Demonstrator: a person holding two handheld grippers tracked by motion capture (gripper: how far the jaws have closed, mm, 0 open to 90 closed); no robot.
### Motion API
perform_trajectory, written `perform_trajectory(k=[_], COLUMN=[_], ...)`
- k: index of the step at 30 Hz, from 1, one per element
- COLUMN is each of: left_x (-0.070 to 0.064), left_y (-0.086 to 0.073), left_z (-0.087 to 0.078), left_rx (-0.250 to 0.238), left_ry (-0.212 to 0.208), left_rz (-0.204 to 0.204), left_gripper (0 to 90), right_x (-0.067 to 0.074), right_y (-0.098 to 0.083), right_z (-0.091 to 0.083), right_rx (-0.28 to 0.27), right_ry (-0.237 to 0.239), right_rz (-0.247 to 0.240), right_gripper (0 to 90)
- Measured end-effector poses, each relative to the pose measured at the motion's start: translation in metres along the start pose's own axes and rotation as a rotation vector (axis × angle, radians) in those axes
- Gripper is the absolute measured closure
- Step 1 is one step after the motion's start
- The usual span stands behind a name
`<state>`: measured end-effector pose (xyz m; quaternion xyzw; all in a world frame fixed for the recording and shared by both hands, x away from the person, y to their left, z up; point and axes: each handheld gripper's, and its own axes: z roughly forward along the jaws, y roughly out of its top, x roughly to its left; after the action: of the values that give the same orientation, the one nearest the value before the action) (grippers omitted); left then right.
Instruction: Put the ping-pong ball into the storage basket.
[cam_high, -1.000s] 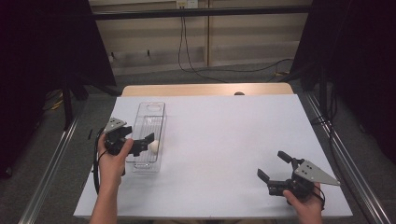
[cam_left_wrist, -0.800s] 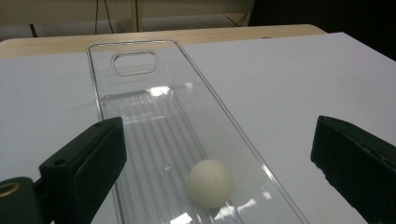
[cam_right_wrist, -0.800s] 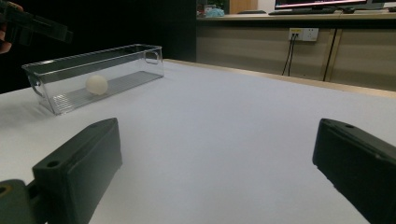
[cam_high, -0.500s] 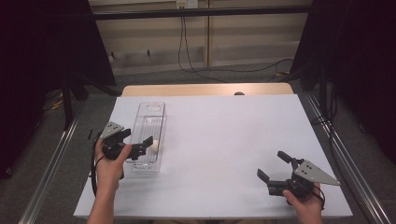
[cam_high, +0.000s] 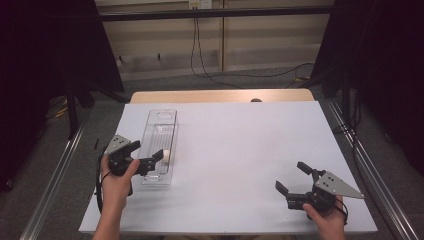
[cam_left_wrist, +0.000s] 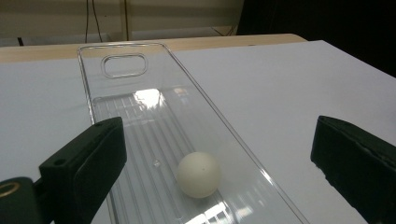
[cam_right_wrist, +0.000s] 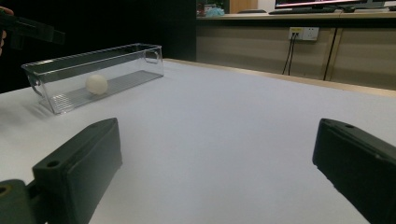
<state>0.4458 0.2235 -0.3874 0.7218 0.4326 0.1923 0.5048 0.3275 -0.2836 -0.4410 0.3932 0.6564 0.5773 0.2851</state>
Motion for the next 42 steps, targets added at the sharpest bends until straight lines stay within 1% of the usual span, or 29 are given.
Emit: perform_trajectory(k=[1,2,3,4,7,8,11,12,14,15,17,18,19,20,22,27,28,30,31,33,35,36,37,39,40,41,42], left_x=[-0.001,0.000,0.000,0.000,0.000,0.001,0.001,0.001,0.000,-0.001,-0.001,-0.001,-0.002,-0.003,-0.004,-0.007,-0.008,-0.009,-0.009,-0.010,-0.010,-0.010,-0.010,-0.011,-0.011,-0.012,-0.012], left_y=[-0.001,-0.002,-0.002,-0.004,-0.006,-0.007,-0.010,-0.010,-0.011,-0.012,-0.013,-0.014,-0.015,-0.015,-0.016,-0.020,-0.021,-0.023,-0.023,-0.024,-0.026,-0.027,-0.028,-0.029,-0.030,-0.031,-0.032], left_z=[-0.001,-0.001,-0.002,-0.002,-0.004,-0.004,-0.006,-0.007,-0.008,-0.008,-0.008,-0.008,-0.009,-0.009,-0.009,-0.010,-0.010,-0.012,-0.012,-0.014,-0.015,-0.017,-0.017,-0.019,-0.020,-0.022,-0.023], left_rx=[-0.005,-0.006,-0.007,-0.010,-0.014,-0.012,-0.022,-0.022,-0.021,-0.026,-0.021,-0.027,-0.027,-0.033,-0.037,-0.045,-0.054,-0.059,-0.064,-0.070,-0.080,-0.085,-0.090,-0.086,-0.095,-0.095,-0.097], left_ry=[0.007,-0.001,0.006,0.002,0.008,-0.002,0.004,0.003,0.007,-0.001,0.002,-0.009,0.000,-0.007,-0.003,-0.006,-0.013,-0.006,-0.011,-0.006,-0.012,0.001,-0.002,0.015,0.010,0.015,0.013], left_rz=[-0.005,-0.002,0.001,0.000,0.005,0.009,0.004,0.011,0.013,0.010,0.016,0.015,0.018,0.019,0.021,0.036,0.035,0.041,0.046,0.051,0.057,0.054,0.057,0.069,0.067,0.065,0.072], left_gripper=[3.6,3.6,3.6,3.6,3.6,3.6,3.6,3.6,3.6,3.6,3.6,3.6,3.6,3.6,3.6,3.6,3.6,3.6,3.6,3.6,3.6,3.6,3.6,3.6,3.6,3.6,3.6], right_x=[0.000,0.000,0.000,0.000,0.000,0.000,0.000,0.000,0.000,0.000,0.000,0.000,0.000,0.000,0.000,0.000,0.000,0.000,0.000,0.000,0.000,0.000,-0.001,-0.001,-0.001,-0.001,-0.001], right_y=[0.000,0.000,0.000,0.000,0.000,0.000,0.000,0.000,0.000,0.000,0.000,0.000,0.000,0.000,0.000,0.000,0.000,0.000,0.000,0.000,0.000,0.000,0.000,0.000,0.000,0.000,0.000], right_z=[0.000,0.000,0.000,0.000,0.001,0.001,0.001,0.000,0.000,0.000,0.001,0.000,0.000,0.000,0.000,0.000,0.000,0.000,0.000,0.000,0.000,0.000,0.000,0.000,0.000,0.000,0.000], right_rx=[0.000,0.000,0.000,-0.001,-0.003,-0.003,-0.002,-0.001,-0.001,-0.002,-0.001,-0.002,0.000,-0.001,-0.002,-0.002,-0.002,-0.002,-0.002,-0.002,-0.002,-0.001,-0.002,-0.002,-0.001,-0.001,-0.003], right_ry=[0.000,0.000,0.001,-0.001,-0.003,-0.003,-0.001,0.000,0.000,0.000,0.000,0.000,0.002,0.001,0.000,0.000,0.001,0.000,0.000,0.001,0.001,0.001,0.000,0.000,0.000,-0.001,-0.002], right_rz=[0.000,-0.001,0.000,-0.003,0.001,0.000,-0.001,-0.004,-0.002,-0.004,-0.004,-0.004,0.001,-0.001,0.002,0.002,0.001,0.001,0.002,0.001,0.001,0.002,0.000,-0.001,0.000,0.000,-0.003], right_gripper=[1.0,1.0,1.0,1.0,1.0,1.0,1.0,1.0,1.0,1.0,1.0,1.0,1.0,1.0,1.1,1.0,1.0,1.0,1.0,1.0,1.0,1.0,1.0,1.0,1.1,1.0,1.0])
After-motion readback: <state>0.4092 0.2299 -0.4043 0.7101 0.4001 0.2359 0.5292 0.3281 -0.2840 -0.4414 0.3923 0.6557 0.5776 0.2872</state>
